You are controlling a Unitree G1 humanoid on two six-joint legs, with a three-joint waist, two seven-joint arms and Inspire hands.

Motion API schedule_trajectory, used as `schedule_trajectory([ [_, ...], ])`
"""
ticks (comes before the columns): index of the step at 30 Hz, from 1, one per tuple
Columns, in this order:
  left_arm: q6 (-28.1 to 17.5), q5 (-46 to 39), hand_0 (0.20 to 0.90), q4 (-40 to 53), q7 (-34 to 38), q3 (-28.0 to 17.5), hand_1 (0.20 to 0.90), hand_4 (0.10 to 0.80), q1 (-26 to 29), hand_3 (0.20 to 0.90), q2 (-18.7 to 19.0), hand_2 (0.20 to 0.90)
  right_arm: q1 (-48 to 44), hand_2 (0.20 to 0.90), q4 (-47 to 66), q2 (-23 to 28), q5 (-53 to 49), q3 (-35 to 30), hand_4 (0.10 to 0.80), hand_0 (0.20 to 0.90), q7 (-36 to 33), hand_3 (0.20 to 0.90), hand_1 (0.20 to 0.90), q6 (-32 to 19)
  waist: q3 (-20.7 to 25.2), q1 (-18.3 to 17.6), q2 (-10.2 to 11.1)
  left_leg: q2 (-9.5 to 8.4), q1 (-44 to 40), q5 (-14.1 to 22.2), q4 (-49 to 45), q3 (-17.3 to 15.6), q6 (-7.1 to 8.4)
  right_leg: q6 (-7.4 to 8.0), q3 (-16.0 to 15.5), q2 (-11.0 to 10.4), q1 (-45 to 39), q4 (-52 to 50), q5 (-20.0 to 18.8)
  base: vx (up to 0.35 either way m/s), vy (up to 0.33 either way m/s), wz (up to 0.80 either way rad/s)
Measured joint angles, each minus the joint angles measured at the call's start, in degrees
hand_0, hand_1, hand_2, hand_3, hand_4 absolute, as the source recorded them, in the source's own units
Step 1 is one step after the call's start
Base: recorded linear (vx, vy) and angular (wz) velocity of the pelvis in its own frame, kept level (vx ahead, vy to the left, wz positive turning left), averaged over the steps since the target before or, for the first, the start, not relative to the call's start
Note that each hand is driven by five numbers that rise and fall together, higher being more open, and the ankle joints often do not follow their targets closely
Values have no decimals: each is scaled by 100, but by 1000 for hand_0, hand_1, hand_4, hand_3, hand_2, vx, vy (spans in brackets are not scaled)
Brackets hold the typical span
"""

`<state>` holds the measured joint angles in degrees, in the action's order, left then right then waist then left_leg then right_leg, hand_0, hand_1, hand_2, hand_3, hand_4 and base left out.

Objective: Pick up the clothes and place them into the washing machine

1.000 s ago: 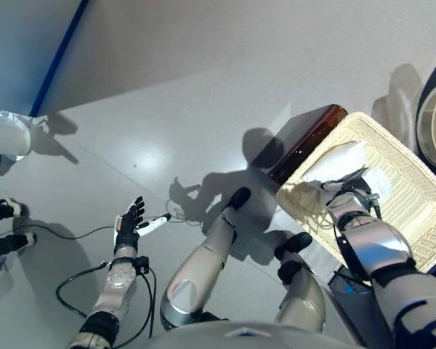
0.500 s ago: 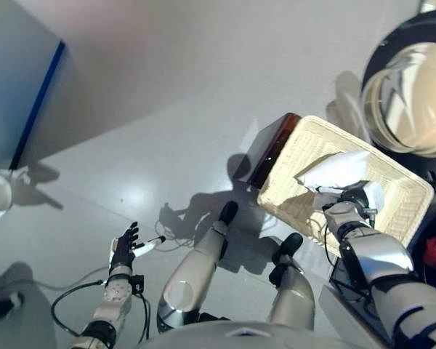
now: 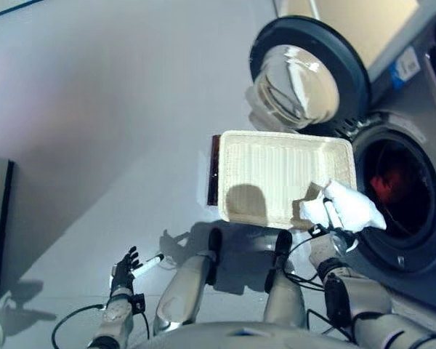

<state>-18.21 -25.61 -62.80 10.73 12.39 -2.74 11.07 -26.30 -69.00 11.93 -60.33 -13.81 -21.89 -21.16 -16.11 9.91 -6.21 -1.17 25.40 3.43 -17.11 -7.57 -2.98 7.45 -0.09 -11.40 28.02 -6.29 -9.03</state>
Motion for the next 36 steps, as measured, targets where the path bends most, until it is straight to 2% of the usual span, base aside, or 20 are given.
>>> schedule_trajectory([
  [2,-6,-39,900,-21,-107,23,900,800,-76,900,-224,900,-11,200,285,-78,-326,-68,300,200,86,200,200,-183,-6,10,-190,119,6,113,-125,-92,43,-41,101,114,144,-168,52,-21,-48,-60],
  [4,-29,-117,900,-23,-191,173,900,800,-98,900,-301,900,-102,200,356,-63,-541,-167,300,200,175,200,200,-389,-36,21,-404,155,16,209,-259,3,109,-93,154,220,212,-316,95,-31,-50,-39],
  [5,-60,-144,900,-21,-208,192,900,800,-130,900,-294,900,-195,200,358,-58,-587,-204,300,200,177,200,200,-406,-46,40,-424,228,21,245,-276,-63,128,-139,138,264,365,-525,159,-21,-62,-48],
  [6,-66,-154,900,-27,-206,197,900,800,-195,900,-288,900,-339,200,381,-62,-611,-205,300,200,176,200,200,-409,-72,45,-475,315,88,342,-400,-122,158,-353,85,301,641,-1143,418,-8,-46,-33],
  [8,-66,-170,900,-18,-211,240,900,800,-243,900,-314,900,-413,200,529,37,-624,-260,300,200,157,200,200,-480,-80,-20,-662,345,195,464,-699,-72,253,-360,69,336,883,-1680,774,0,-8,-8],
  [12,-63,-185,900,-20,-210,261,900,800,-341,900,-474,900,-765,200,656,330,-660,-383,300,200,-89,200,200,-632,-92,-125,-959,334,209,494,-733,60,359,-475,66,369,1071,-2090,993,10,-1,0],
  [18,-90,-182,900,261,-208,474,900,800,-360,900,-483,900,-1099,200,706,574,-658,-435,300,200,-234,200,200,-652,-63,-147,-1072,321,217,474,-740,77,456,-613,96,345,1363,-2652,1277,19,-19,4],
  [25,-93,-124,900,394,-207,568,900,800,-390,900,-482,900,-1317,200,706,880,-660,-485,300,200,-327,200,200,-781,-46,-142,-1128,321,206,466,-618,100,521,-656,72,348,1450,-2784,1369,30,-21,2],
  [28,-93,-102,900,508,-210,596,900,800,-468,900,-485,900,-1435,200,703,916,-745,-547,300,200,-492,200,200,-792,-5,-136,-1182,323,190,411,-536,124,599,-673,46,347,1457,-2822,1438,48,17,7],
  [30,-91,-95,900,632,-220,621,900,800,-507,900,-481,900,-1580,200,687,1094,-732,-606,300,200,-601,200,200,-764,46,-110,-1256,285,162,343,-454,124,589,-656,51,307,1465,-2854,1491,50,56,11],
  [33,-103,-94,900,792,-298,622,900,800,-525,900,-477,900,-2100,200,687,1693,-720,-488,300,200,-781,200,200,-739,88,-79,-1398,186,85,253,-323,118,578,-611,77,221,1466,-2881,1532,37,52,9],
  [34,-103,-98,900,832,-300,621,900,800,-539,900,-473,900,-2344,507,702,1965,-695,-362,520,507,-822,507,507,-756,128,-52,-1455,143,58,224,-256,118,562,-598,84,184,1472,-2868,1538,46,48,6],
  [35,-108,-100,900,863,-303,622,900,800,-531,900,-472,900,-2406,900,649,2090,-644,-276,800,900,-681,900,900,-818,159,17,-1521,118,26,195,-223,102,553,-575,88,158,1470,-2853,1537,56,48,3],
  [36,-112,-101,900,927,-305,619,900,800,-559,900,-461,900,-2420,900,750,2128,-524,-197,800,900,-735,900,900,-854,166,39,-1581,96,-2,177,-133,100,541,-561,87,142,1467,-2841,1542,48,48,7],
])
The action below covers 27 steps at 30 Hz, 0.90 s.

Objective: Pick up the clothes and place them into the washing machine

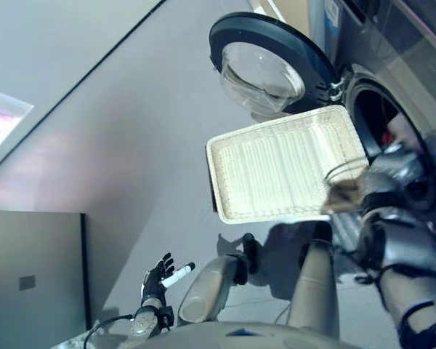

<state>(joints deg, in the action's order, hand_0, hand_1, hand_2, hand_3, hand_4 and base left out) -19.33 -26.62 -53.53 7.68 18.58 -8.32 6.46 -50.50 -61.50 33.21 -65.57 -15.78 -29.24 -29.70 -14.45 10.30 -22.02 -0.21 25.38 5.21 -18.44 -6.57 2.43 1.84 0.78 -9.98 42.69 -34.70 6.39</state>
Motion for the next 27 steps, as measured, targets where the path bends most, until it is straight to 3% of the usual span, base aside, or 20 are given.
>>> schedule_trajectory([
  [8,3,-11,900,24,28,12,900,800,-38,900,41,900,-157,900,46,65,88,21,800,900,-186,900,900,81,53,-12,-65,-62,-176,-86,367,-75,-58,135,53,-13,-44,196,-44,20,43,-4],
  [18,7,-37,900,19,-27,26,900,800,-44,900,22,900,-140,900,-358,61,119,-7,800,900,40,900,900,141,89,-46,-109,-55,-445,-97,570,-100,-77,151,43,7,-343,419,-87,0,18,-3],
  [27,49,1,900,-37,-116,21,900,800,-115,900,10,900,141,900,-1081,-21,585,252,800,900,250,900,900,689,409,-1,-21,-28,-606,-115,658,-77,-98,196,-32,13,-550,517,-67,-7,-9,2],
])
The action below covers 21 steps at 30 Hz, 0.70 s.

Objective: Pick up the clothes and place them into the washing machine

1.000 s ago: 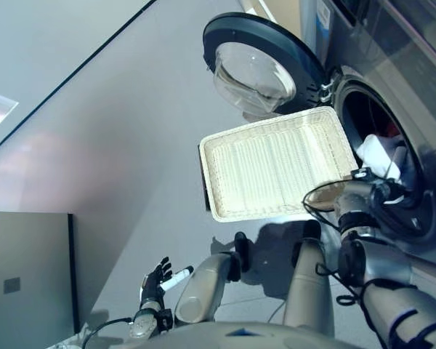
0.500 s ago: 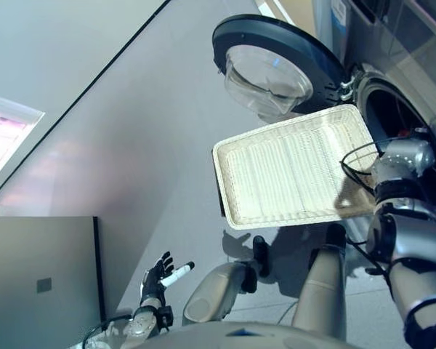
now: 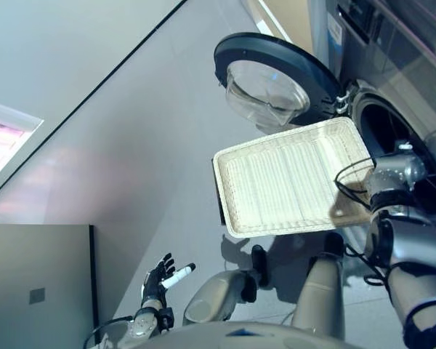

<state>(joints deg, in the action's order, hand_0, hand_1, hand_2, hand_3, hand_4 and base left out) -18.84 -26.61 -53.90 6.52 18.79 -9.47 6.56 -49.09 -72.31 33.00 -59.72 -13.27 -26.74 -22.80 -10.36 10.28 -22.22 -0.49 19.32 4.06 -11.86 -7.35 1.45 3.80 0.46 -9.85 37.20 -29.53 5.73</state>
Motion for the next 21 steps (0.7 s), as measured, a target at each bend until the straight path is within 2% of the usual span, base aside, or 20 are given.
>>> schedule_trajectory([
  [3,33,50,900,-54,-38,0,900,800,-47,900,-3,900,228,900,-77,-126,357,277,800,900,170,900,900,178,76,-19,53,44,-101,-4,3,35,6,2,-85,17,-164,73,-1,2,-29,6],
  [5,79,167,900,-98,-30,-14,900,800,-55,900,18,900,526,900,-176,-286,574,479,800,900,193,900,900,309,182,-19,169,76,-127,-16,5,121,26,0,-191,22,-262,125,6,-6,-32,14],
  [10,149,417,900,-279,-16,-4,900,800,-62,900,1,900,972,900,-176,-1037,757,783,800,900,244,900,900,451,227,-12,376,78,-80,-27,-6,130,14,-32,-216,20,-279,206,-45,-27,-18,2],
  [15,199,466,900,-290,-9,-52,900,800,-41,900,1,900,1317,900,-166,-1501,773,936,800,900,317,900,900,545,206,16,415,90,36,-46,-86,214,6,-1,-319,-3,-279,211,-75,-63,-34,13],
  [17,208,469,900,-295,-7,-90,900,800,-33,900,2,900,1376,900,-204,-1573,869,1120,800,900,319,900,900,560,174,15,457,101,118,-45,-186,270,7,-36,-397,-21,-289,203,-95,-83,-39,21],
  [21,225,474,900,-323,55,-374,900,800,-18,900,36,900,1379,900,-96,-1629,1373,1373,800,900,363,900,900,693,-30,16,724,130,199,-36,-327,301,18,-46,-464,-20,-304,179,-96,-28,-23,8],
])
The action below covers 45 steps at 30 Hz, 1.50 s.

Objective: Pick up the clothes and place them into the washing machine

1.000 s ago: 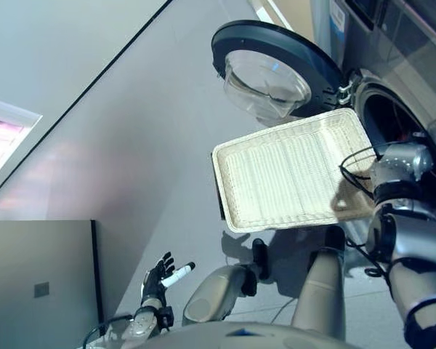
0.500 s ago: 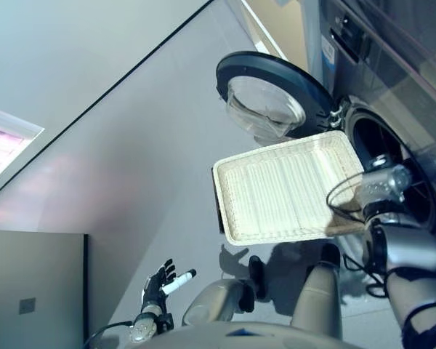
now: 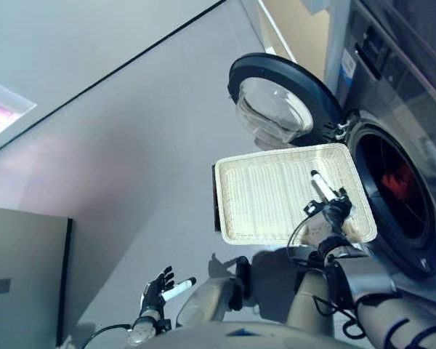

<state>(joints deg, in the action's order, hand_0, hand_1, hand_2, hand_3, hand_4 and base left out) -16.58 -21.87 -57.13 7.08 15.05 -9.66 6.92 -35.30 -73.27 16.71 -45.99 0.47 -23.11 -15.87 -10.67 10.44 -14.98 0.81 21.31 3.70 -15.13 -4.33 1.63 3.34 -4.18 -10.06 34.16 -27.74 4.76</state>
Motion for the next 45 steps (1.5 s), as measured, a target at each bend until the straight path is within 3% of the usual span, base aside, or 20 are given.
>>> schedule_trajectory([
  [5,5,-5,900,-133,62,-334,900,800,121,900,73,900,399,900,734,-8,180,12,800,900,84,900,900,-29,-283,-36,398,49,-95,35,-61,58,-10,-64,-79,42,-260,189,-99,42,-40,4],
  [8,9,-5,900,-199,91,-416,900,800,161,900,93,900,775,900,841,17,482,39,800,900,191,900,900,0,-314,-57,596,80,-329,45,78,140,-26,-24,-135,109,-670,583,-244,107,-80,6],
  [12,58,57,900,-406,115,-615,900,800,251,900,197,900,1407,900,913,-4,1518,552,800,900,262,900,900,360,-156,-62,951,122,-852,-89,475,172,-30,45,-289,157,-1310,1119,-396,141,-81,3],
  [16,69,280,900,-737,171,-743,900,800,351,900,372,900,2285,900,1039,-222,2354,624,800,900,434,900,900,525,333,-196,1486,136,-1402,-172,875,148,-106,117,-388,201,-1960,1641,-545,74,-19,7],
  [18,131,610,900,-944,130,-699,900,800,399,900,449,900,2655,900,1157,-227,2672,592,800,900,531,900,900,502,455,-258,1568,110,-1647,-171,999,140,-139,139,-419,192,-2264,1878,-617,42,9,5],
  [24,283,1181,900,-1608,-77,-708,900,800,230,900,512,900,3826,900,778,-303,3432,551,800,900,731,900,900,604,1075,-494,1550,83,-2193,-134,1364,78,-191,195,-421,206,-2844,2317,-651,-12,0,-4],
  [29,377,1506,900,-1811,-268,-695,900,800,101,900,509,900,4493,900,27,-467,3932,572,800,900,920,900,900,782,1278,-524,1571,104,-2399,-131,1509,-64,-191,250,-292,253,-2977,2459,-684,-23,2,-17],
  [38,541,1929,900,-1887,-357,-500,900,800,192,900,533,900,4353,900,-532,-582,4524,326,800,900,944,900,900,846,1452,-660,1628,130,-2745,-124,1666,-197,-198,262,-137,241,-3188,2579,-782,14,6,-9],
  [45,686,2002,900,-1889,-465,-490,900,800,208,900,506,900,4271,900,-754,-573,4452,-33,800,900,1075,900,900,1000,1538,-710,1557,135,-2890,-139,1751,-197,-204,265,-130,277,-3347,2614,-785,2,1,0],
])
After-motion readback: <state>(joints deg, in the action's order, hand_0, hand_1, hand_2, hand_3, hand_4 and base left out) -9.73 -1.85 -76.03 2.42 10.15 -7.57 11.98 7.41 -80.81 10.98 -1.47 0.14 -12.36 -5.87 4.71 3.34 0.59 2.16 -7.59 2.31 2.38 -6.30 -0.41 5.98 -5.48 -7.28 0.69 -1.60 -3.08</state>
